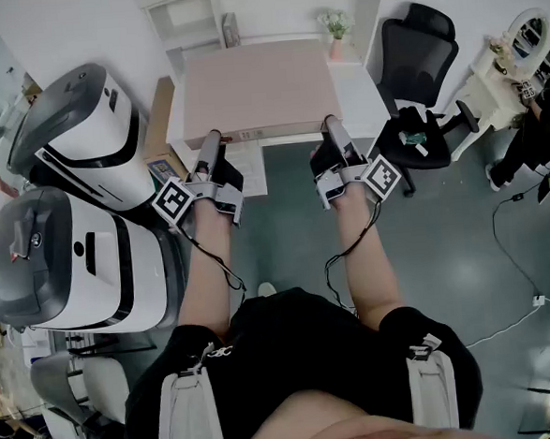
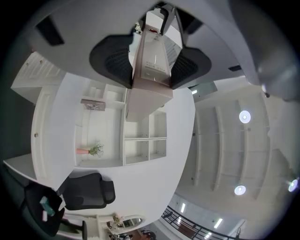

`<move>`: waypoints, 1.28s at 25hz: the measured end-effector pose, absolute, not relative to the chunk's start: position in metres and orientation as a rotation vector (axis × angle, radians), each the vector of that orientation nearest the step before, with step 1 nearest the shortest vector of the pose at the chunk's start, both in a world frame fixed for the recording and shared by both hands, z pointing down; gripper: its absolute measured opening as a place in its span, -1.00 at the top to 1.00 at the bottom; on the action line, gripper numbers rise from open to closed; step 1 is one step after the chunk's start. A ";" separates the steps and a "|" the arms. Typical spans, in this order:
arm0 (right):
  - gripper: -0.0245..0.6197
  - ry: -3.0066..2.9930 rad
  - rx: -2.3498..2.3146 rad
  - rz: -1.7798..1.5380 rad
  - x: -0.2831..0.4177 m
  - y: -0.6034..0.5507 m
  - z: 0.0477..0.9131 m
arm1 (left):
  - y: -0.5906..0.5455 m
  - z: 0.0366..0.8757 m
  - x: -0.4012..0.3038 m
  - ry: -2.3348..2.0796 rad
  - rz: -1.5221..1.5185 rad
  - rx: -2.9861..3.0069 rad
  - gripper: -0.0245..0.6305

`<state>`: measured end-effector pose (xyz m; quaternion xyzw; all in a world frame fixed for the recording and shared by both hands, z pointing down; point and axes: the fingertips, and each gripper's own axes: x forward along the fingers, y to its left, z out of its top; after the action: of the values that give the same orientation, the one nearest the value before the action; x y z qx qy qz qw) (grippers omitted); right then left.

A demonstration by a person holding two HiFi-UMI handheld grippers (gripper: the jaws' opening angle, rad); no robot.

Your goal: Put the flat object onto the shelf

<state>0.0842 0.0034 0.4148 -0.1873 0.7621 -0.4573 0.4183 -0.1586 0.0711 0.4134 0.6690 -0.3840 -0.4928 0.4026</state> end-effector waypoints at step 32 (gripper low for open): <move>0.15 1.907 -0.473 -0.972 0.042 -0.027 0.387 | 0.024 0.386 -0.204 -0.842 -1.197 1.808 0.16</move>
<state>0.0421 -0.0271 0.3871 -0.1919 0.7737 -0.3945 0.4571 -0.2039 0.0236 0.3858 0.7134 -0.3324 -0.4725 0.3966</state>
